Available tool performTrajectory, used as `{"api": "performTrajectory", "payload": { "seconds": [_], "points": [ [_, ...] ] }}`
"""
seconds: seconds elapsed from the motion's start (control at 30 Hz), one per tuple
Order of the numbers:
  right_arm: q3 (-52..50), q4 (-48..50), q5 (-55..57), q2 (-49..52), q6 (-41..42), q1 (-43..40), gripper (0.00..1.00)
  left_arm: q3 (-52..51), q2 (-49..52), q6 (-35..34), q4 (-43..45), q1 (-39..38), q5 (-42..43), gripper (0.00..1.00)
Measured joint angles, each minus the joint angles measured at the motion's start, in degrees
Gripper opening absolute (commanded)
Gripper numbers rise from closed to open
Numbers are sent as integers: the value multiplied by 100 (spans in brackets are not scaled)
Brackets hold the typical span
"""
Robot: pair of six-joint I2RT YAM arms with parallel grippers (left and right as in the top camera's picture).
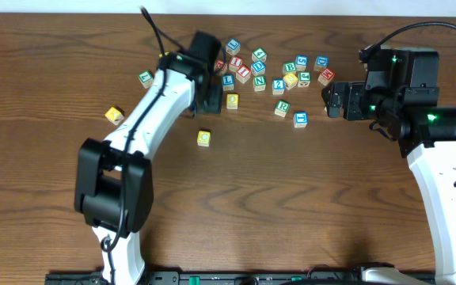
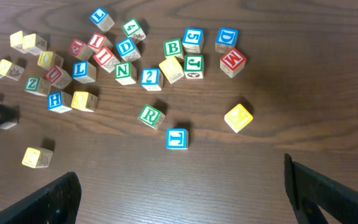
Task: Spell out CORL
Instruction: 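Carry the C block to the open table center and release, then grasp the yellow O block in the cluster with the left gripper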
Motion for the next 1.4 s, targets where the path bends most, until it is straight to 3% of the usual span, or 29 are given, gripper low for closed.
{"api": "performTrajectory", "payload": {
  "seconds": [0.2, 0.5, 0.9, 0.93, 1.2, 1.4],
  "points": [
    [0, 0, -13, 181, 26, 0, 99, 737, -122, 118, 138, -131, 184, 65],
    [2, -68, -13, 334, 46, 0, 99, 761, 380, 105, 463, -579, 280, 65],
    [2, -179, -15, 334, 46, 0, 99, 758, 1147, -50, 1287, -763, -304, 64],
    [0, -181, -15, 334, 46, 0, 99, 758, 1154, -61, 1327, -763, -326, 59],
    [2, -247, -11, 334, 48, 0, 99, 758, 1593, -256, 1346, -763, -393, 54],
    [2, -254, -11, 334, 46, 0, 99, 761, 1764, -455, 1305, -763, -433, 42]
  ]
}}
